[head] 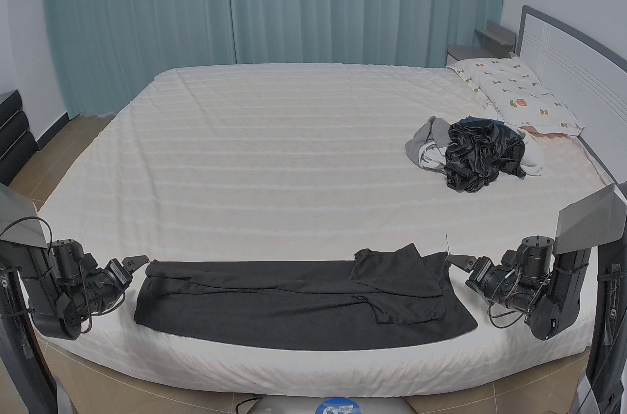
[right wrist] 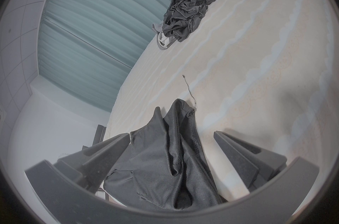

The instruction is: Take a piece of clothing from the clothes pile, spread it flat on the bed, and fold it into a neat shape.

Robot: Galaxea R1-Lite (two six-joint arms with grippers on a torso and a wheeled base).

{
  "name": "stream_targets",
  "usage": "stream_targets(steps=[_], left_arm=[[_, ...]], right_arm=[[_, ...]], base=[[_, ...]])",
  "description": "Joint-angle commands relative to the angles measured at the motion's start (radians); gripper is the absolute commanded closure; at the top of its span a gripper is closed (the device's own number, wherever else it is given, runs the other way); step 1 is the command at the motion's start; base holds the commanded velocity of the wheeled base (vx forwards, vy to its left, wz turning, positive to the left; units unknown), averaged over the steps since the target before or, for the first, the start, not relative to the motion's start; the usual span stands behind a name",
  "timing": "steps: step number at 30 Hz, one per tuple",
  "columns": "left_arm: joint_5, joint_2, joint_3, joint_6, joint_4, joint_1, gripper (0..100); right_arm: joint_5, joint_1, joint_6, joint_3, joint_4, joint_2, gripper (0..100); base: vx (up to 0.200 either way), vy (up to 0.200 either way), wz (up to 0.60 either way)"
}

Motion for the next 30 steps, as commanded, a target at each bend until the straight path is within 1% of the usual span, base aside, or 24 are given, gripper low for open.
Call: stream_targets(steps=[1,3,5,7,8,9,10,14,26,30], left_arm=[[0.1,-0.05,-0.164,-0.063,0.168,-0.11,0],[0.124,-0.048,-0.213,-0.077,0.238,-0.123,0],[0.222,-0.045,-0.286,-0.097,0.353,-0.136,0],[0.251,-0.045,-0.287,-0.137,0.39,-0.154,0],[0.251,-0.045,-0.287,-0.137,0.39,-0.154,0],[0.251,-0.039,-0.29,-0.177,0.396,-0.162,0],[0.261,-0.029,-0.298,-0.18,0.399,-0.165,0],[0.268,0.016,-0.324,-0.18,0.399,-0.168,0],[0.27,0.033,-0.325,-0.178,0.407,-0.168,0],[0.273,0.037,-0.33,-0.165,0.452,-0.166,0]], right_arm=[[-0.001,0.007,0.0,0.004,-0.009,0.002,0],[-0.001,0.009,-0.001,0.008,-0.009,0.002,0],[-0.001,0.02,-0.001,0.008,-0.009,0.003,0],[-0.001,0.023,-0.001,0.01,-0.009,0.005,0],[-0.001,0.023,-0.001,0.01,-0.009,0.005,0],[-0.002,0.029,-0.001,0.01,-0.009,0.006,0],[-0.002,0.03,-0.001,0.01,-0.009,0.006,0],[-0.002,0.03,-0.001,0.014,-0.009,0.005,0],[-0.002,0.034,-0.001,0.013,-0.009,0.002,0],[-0.004,0.034,-0.003,0.014,-0.009,-0.004,0]], base=[[0.0,0.0,0.0],[0.0,0.0,0.0],[0.0,0.0,0.0],[0.0,0.0,0.0],[0.0,0.0,0.0],[0.0,0.0,0.0],[0.0,0.0,0.0],[0.0,0.0,0.0],[0.0,0.0,0.0],[0.0,0.0,0.0]])
